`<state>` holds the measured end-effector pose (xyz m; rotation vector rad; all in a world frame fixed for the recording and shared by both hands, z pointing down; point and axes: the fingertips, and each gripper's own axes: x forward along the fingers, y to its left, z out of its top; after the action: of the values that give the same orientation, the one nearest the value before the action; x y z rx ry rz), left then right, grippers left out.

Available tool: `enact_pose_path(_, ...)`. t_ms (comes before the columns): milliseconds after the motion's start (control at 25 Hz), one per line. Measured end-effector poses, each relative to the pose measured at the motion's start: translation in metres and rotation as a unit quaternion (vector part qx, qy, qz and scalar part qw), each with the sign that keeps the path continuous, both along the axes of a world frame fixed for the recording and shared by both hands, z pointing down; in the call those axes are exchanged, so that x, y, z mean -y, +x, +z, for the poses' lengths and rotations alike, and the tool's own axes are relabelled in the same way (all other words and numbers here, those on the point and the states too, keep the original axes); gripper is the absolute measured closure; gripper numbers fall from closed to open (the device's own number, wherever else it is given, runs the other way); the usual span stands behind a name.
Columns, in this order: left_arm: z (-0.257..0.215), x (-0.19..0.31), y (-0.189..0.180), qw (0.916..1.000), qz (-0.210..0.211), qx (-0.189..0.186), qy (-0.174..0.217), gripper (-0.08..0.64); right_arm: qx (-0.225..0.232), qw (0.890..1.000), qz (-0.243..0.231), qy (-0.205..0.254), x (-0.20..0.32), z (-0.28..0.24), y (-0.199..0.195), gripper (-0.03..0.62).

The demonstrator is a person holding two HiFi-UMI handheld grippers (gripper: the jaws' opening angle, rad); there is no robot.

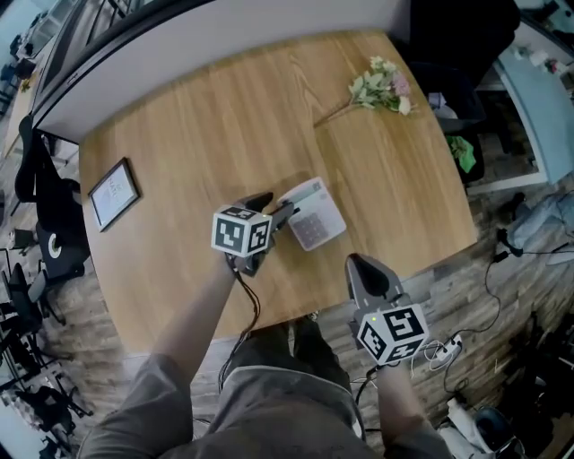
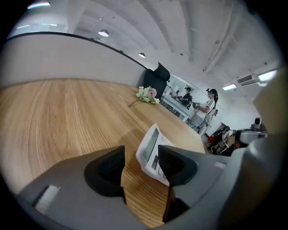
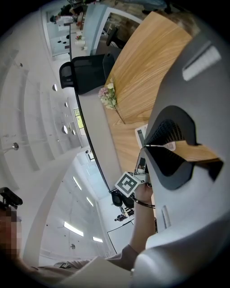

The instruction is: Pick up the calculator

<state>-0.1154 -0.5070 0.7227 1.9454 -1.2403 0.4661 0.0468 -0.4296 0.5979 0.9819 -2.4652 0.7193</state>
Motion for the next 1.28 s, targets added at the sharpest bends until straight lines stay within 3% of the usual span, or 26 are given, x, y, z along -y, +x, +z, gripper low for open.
enact_pose_path(200,0.017,0.004,0.002,0.9993,0.033,-0.014,-0.011,0.355,-0.001,1.0,-0.001,-0.012,0.005,0.013,-0.013,0.572)
enact_pose_path(360,0.012,0.003,0.012,0.9975,0.046,-0.053,-0.005,0.457,0.003,1.0,-0.001,-0.021,0.005,0.019,-0.018,0.572)
enact_pose_path(480,0.009,0.001,0.013,0.9969,0.033,-0.071,-0.006,0.466,0.014,0.999,0.003,-0.029,0.003,0.018,-0.019,0.572)
enact_pose_path(600,-0.006,-0.003,0.014,0.9916,0.002,-0.13,0.0,0.501,0.018,0.999,0.006,-0.028,0.0,0.013,-0.018,0.572)
enact_pose_path(680,-0.018,-0.009,0.017,0.9887,-0.013,-0.149,0.013,0.512,0.022,0.999,0.008,-0.025,-0.005,0.007,-0.016,0.572)
enact_pose_path(840,-0.038,-0.022,0.018,0.9922,-0.023,-0.113,0.047,0.514,0.029,0.999,0.013,-0.014,-0.01,-0.011,-0.013,0.572)
enact_pose_path(1000,-0.058,-0.035,0.011,0.9939,-0.039,-0.086,0.057,0.512,0.039,0.999,0.014,0.0,-0.018,-0.033,-0.011,0.572)
enact_pose_path(1280,-0.125,-0.057,-0.004,0.9924,-0.027,-0.038,0.114,0.514,0.056,0.998,0.015,0.039,-0.029,-0.084,-0.009,0.572)
